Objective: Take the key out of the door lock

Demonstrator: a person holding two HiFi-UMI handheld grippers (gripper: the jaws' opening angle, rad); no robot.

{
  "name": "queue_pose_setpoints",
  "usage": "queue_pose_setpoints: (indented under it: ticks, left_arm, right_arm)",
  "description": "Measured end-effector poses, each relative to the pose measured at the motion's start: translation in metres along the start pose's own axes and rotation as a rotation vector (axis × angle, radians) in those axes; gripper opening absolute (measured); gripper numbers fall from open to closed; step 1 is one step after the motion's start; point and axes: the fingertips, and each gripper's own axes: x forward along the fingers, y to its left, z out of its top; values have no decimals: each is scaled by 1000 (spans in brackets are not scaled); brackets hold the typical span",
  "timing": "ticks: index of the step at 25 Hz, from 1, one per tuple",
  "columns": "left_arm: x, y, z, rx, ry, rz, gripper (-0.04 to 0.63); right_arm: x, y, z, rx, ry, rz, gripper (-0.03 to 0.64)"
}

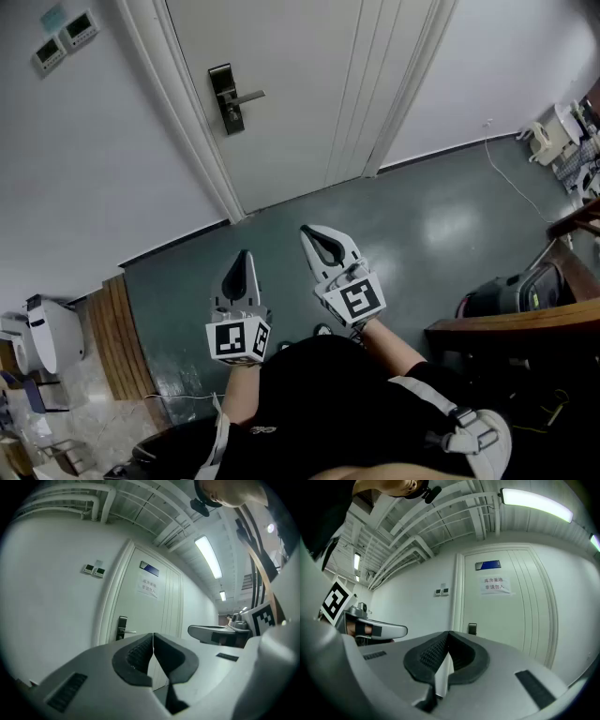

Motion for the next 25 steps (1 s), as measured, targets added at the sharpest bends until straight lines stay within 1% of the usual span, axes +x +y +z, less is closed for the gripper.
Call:
queue_pose_setpoints:
  ticks: [3,8,11,13,15,16,19,22,25]
  left_arm:
    - [-8,4,0,13,5,0,25]
    - [-22,12,-8,-7,34,0,25]
    - [-29,21,-16,-17,44,-6,25]
    - [-34,26,-18,-22,49,-11,25]
    - [-40,31,-20,-26,48,-14,25]
    - [-43,34,-21,-28,47,-12,25]
    - [-47,44,-29,-43,55,3,25]
    - [-46,55,-34,-59,64,26,25]
    - [-39,71,-37,-60,70,54,25]
  right_arm:
    - [0,8,-2,29,16,-5,8]
    - [1,23,-5,36,16,-9,8]
    - [4,35,-7,61,1,10,8]
    - [8,42,-13,83,15,25,14]
    - [10,48,-22,135,31,37,97]
    - [12,50,-27,169,35,42,120]
    - [18,51,-38,239,54,46,157]
    - [26,47,-45,251,68,42,207]
    - [40,41,-49,245,72,42,230]
